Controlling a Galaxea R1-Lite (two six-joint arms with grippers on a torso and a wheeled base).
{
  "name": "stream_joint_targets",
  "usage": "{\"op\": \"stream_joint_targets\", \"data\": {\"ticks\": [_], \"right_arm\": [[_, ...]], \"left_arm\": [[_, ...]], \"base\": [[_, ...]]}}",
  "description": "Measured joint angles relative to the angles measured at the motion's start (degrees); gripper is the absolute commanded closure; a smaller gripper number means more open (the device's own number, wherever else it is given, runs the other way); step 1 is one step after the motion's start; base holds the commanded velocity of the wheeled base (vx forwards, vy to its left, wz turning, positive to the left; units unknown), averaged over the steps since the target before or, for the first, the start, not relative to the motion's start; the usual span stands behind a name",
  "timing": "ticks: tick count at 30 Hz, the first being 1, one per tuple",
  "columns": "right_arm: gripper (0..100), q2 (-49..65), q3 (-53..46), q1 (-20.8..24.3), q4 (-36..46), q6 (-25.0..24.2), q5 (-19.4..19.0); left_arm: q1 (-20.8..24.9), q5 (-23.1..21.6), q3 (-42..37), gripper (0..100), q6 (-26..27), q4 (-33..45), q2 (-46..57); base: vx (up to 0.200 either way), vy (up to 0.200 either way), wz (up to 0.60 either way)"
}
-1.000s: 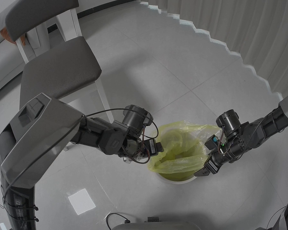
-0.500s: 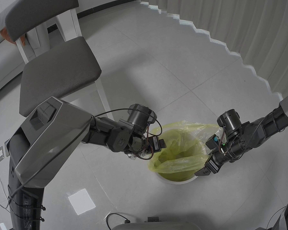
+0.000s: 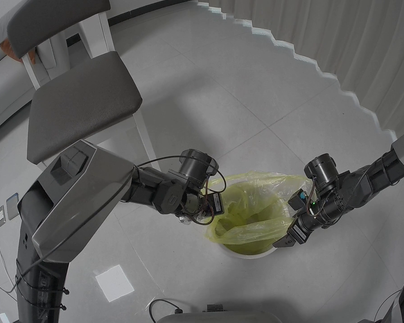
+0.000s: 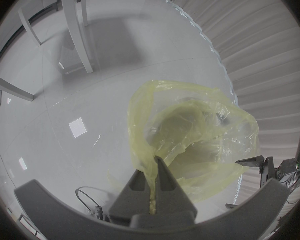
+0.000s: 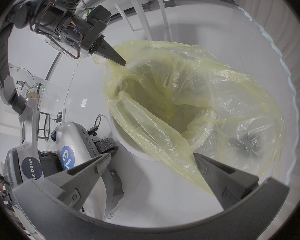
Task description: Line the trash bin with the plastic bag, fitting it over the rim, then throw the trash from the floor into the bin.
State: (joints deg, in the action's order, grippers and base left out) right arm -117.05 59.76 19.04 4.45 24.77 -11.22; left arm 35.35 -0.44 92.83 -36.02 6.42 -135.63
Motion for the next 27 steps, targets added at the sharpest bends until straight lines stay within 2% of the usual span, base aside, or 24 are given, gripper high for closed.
{"op": "stream_joint_targets", "data": {"ticks": [4, 5, 17, 27], "right_arm": [[0, -0.1, -0.3, 0.1, 0.0, 0.3, 0.0], [100, -0.2, -0.4, 0.1, 0.0, 0.6, 0.0], [100, -1.2, -1.9, -0.2, -0.8, 1.9, 0.1], [100, -0.2, -7.3, -2.0, -2.1, 5.3, 0.0]], "left_arm": [[-0.3, 0.4, -0.2, 100, -0.2, 0.1, 0.4], [-0.4, 0.5, -0.2, 100, -0.2, 0.2, 0.5], [-1.8, 0.6, -0.7, 100, -0.2, 1.2, 1.1], [-2.0, 0.4, -1.0, 100, -0.3, 9.2, 2.1]], "base": [[0.000, 0.000, 0.00], [0.000, 0.000, 0.00], [0.000, 0.000, 0.00], [0.000, 0.000, 0.00]]}}
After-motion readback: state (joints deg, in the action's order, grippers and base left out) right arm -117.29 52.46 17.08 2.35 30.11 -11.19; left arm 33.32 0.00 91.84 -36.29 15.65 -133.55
